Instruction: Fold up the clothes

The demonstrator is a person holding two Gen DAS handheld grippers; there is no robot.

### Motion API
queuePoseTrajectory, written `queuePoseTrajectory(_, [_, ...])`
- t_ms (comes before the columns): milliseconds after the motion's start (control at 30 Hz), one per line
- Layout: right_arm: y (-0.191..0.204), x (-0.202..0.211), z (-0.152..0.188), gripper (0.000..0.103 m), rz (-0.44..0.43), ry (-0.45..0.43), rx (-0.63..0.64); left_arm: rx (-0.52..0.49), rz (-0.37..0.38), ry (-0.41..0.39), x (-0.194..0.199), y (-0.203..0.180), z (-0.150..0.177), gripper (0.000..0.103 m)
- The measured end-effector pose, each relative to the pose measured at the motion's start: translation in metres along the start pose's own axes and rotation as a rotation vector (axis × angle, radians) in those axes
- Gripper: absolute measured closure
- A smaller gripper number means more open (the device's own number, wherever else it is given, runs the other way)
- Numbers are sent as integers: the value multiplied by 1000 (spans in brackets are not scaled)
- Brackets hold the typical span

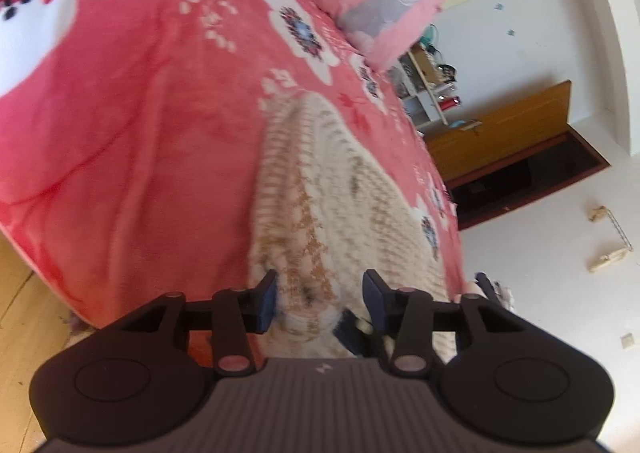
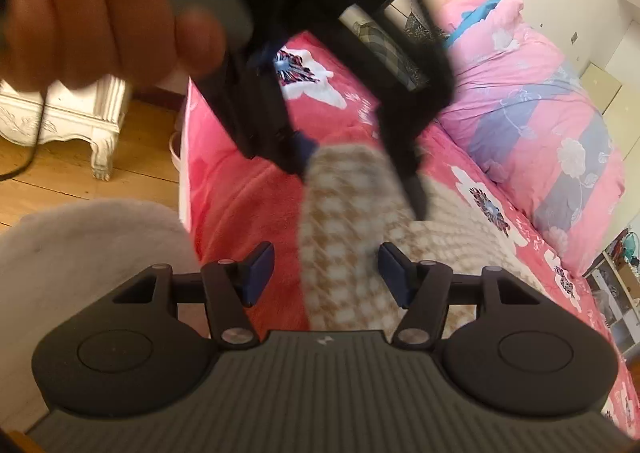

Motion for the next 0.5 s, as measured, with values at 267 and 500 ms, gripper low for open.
queuePoseTrajectory(267, [-45,-2,-11,92,35,-38,-232,96,53,-148,17,13,-23,32])
queuePoseTrajectory(500, [-79,23,-26,93,-18,-109,-478,234,127,-101,-33,32,-60,21])
Point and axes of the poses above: each gripper's, at about its wrist camera, not at the fingertips, and x roughly against the way its jaws point, y to its left, z to its underside, the point moved 9 cm from there along -x, roughly the way its jaws point, and after that the axes turned 14 degrees about -x, right-handed, at the moved point
